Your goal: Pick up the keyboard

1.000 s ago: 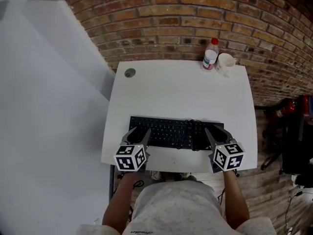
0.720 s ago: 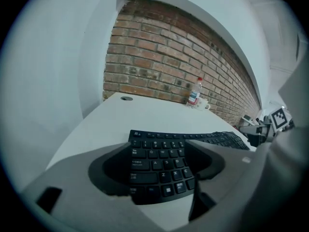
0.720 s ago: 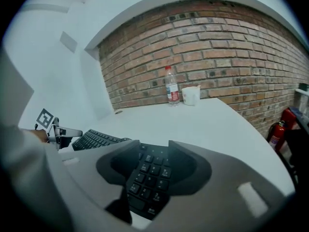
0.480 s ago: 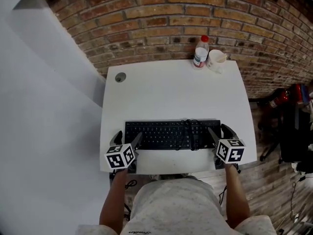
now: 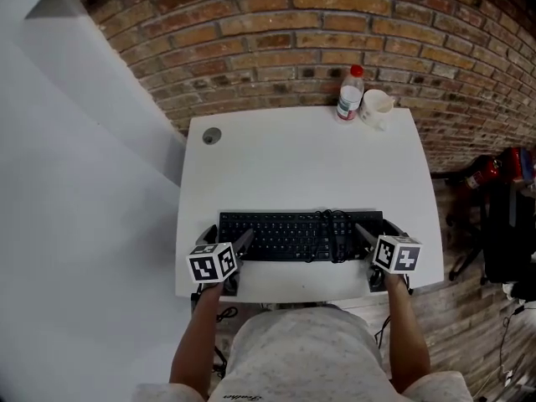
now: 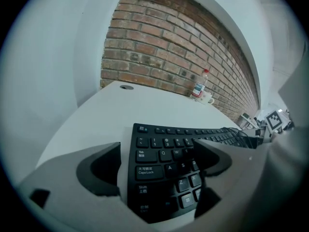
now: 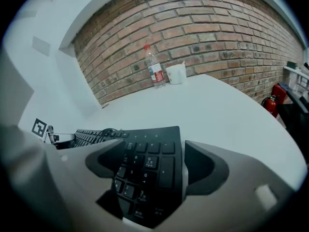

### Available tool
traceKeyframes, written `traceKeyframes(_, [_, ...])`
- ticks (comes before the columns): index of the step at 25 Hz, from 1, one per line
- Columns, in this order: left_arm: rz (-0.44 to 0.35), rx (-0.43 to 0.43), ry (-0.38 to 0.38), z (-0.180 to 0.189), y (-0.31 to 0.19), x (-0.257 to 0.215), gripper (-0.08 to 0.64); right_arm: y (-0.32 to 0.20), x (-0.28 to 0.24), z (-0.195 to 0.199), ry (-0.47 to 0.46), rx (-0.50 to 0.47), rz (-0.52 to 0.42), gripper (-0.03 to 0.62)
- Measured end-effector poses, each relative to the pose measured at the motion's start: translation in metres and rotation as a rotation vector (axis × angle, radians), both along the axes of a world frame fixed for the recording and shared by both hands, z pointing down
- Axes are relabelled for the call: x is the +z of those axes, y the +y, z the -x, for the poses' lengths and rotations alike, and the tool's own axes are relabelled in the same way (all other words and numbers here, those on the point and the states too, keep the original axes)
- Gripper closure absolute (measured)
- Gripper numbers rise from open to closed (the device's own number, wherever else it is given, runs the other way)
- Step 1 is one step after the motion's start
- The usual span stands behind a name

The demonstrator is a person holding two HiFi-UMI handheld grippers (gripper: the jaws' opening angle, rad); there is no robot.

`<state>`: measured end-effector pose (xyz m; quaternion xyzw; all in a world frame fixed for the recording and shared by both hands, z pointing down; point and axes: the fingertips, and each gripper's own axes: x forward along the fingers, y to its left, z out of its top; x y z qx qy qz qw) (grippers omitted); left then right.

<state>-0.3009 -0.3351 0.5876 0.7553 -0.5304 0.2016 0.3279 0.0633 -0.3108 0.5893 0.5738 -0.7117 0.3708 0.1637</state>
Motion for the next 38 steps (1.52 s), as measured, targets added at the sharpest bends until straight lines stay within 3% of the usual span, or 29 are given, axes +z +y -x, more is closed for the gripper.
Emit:
traceKeyframes(3, [0.015,0.013,0.004,-0.004,0.000,0.001,0.103,0.000,-0.001,0.001,-0.011,-0.009,0.008,0.202])
traceKeyframes(5, [0.025,0.011,0.025,-0.006,-0.001,0.000,0.150,-0.001,-0.001,0.002,-0.016,-0.009,0.005,0.210])
traceKeyframes(17, [0.013,-0.004,0.019,-0.006,0.001,-0.001,0.149,-0.001,-0.001,0.002,-0.024,-0.002,0.000,0.215])
traceKeyframes(29, [-0.112,-0.060,0.066,-0.006,0.001,-0.030,0.156,-0.014,-0.039,-0.002,-0.006,0.000,-0.095,0.225])
traceKeyframes(38, [-0.323,-0.044,0.077,-0.009,-0.021,-0.120,0.156,-0.030,-0.125,-0.002,-0.007,0.007,-0.293,0.225])
